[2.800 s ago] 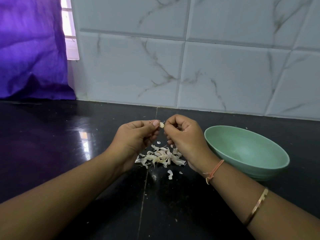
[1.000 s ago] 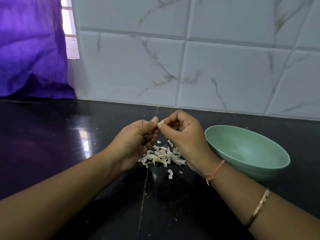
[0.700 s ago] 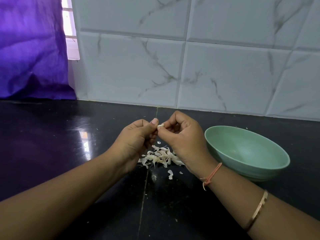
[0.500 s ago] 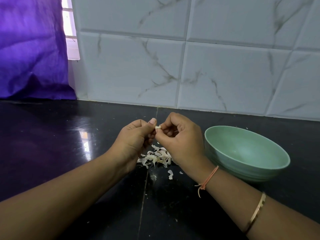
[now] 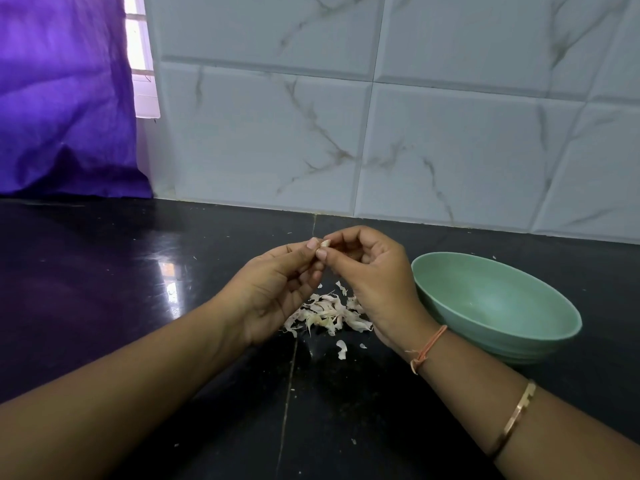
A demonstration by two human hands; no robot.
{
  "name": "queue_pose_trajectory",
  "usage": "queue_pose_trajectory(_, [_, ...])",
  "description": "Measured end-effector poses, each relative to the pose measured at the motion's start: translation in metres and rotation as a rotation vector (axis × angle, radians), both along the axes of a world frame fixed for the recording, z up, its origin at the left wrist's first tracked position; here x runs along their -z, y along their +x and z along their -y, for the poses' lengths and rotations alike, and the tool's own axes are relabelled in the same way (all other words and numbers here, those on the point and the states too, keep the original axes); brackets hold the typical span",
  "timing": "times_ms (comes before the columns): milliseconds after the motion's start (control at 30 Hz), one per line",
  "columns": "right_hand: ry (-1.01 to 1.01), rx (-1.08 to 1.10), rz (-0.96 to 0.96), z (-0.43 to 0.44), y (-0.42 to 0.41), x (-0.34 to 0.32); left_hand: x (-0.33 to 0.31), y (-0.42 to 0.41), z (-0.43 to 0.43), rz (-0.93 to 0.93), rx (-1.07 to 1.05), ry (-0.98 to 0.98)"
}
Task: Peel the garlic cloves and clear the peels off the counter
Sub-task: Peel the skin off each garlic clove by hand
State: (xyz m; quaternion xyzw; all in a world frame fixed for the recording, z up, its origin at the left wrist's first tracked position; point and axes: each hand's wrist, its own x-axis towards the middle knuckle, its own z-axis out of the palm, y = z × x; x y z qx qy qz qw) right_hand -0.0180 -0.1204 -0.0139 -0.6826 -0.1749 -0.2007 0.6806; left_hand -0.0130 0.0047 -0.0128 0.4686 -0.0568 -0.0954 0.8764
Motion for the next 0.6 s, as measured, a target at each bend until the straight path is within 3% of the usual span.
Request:
queue_pose_trajectory(200, [-0.028, -0.02, 0.018, 0.0022, -0.0008, -0.0006, 0.0009, -0.0013, -0.0009, 0.018, -0.05, 0.099])
queue_pose_trajectory(467, [-0.184, 0.126, 0.086, 0.0028, 0.0027, -0.0001, -0.0006, -0.0052, -0.0024, 0.385, -0.365, 0.515])
queue_pose_trajectory(600, [-0.231, 0.116, 0.117, 0.0045, 0.0023, 0.0005, -0.0033, -0.008, -0.0034, 0.44, -0.402, 0.577])
